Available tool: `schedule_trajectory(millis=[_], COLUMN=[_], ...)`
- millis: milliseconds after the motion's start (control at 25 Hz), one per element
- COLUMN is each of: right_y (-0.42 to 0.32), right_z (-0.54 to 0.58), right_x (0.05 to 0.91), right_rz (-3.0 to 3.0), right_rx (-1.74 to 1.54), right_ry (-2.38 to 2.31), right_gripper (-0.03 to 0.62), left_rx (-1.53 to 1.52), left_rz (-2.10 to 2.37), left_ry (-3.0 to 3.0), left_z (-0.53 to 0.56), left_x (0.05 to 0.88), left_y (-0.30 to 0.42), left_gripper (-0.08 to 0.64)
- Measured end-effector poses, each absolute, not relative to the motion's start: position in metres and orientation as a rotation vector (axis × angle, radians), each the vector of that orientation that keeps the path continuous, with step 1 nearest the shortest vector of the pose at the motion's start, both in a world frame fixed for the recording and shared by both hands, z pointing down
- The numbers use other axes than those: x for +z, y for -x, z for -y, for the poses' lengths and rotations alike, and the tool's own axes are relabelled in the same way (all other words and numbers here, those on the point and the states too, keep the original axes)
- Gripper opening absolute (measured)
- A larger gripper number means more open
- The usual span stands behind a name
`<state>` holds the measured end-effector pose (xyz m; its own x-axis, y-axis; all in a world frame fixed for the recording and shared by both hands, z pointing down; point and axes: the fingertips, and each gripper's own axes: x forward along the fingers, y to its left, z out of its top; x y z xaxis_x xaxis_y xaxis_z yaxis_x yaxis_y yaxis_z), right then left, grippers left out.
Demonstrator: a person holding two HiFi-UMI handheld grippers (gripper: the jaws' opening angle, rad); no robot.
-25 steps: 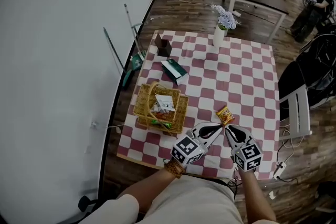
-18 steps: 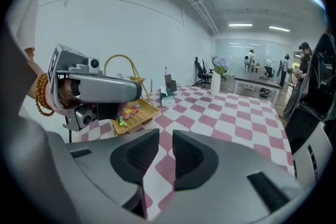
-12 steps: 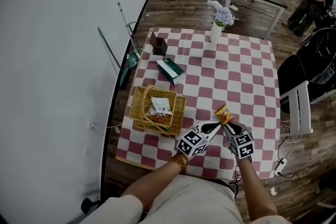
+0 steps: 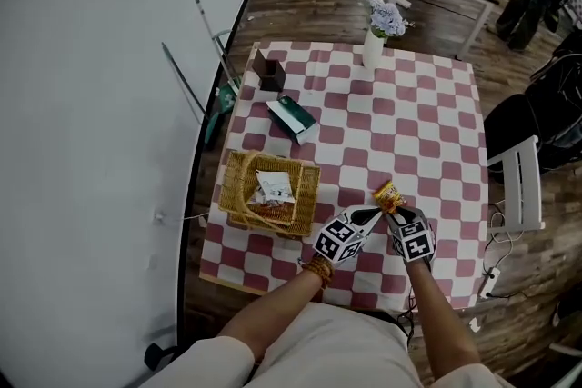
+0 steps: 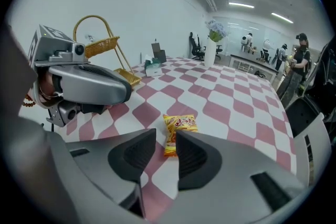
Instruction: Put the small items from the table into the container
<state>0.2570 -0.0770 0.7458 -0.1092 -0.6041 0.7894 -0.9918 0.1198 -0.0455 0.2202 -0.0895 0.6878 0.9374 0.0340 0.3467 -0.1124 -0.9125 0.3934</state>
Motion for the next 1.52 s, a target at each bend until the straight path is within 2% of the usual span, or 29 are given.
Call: schedule_trajectory(millis=[80,760,1160,1520], right_y=[-0.259,-0.274,-0.278,-0.266], right_z=[0.08,0.088,0.081,0.074], right_x=[0.753,0.811,0.8,0.73], right_rz=[1.769,1.636,1.679,1.797], right_rx=[0.818,0.85,0.788,0.757], right_ry=[-1.538,-1.467,-1.502,-1.638], right_gripper=[0.172,0.169,0.085,0.08], left_rx=[0.504,0.561,0.549,0.479], left_rz=[0.065,0.105,0.104,0.129], left_ry=[-2.669,-2.591,-2.611,-2.672], left_z=[0.092,0.106,0.102,0.097], left_x=[0.696,0.731,0.718,0.679], left_y=[-0.221,-0.228,-0.225,-0.207], left_gripper=[0.025,0.025,0.025,0.025])
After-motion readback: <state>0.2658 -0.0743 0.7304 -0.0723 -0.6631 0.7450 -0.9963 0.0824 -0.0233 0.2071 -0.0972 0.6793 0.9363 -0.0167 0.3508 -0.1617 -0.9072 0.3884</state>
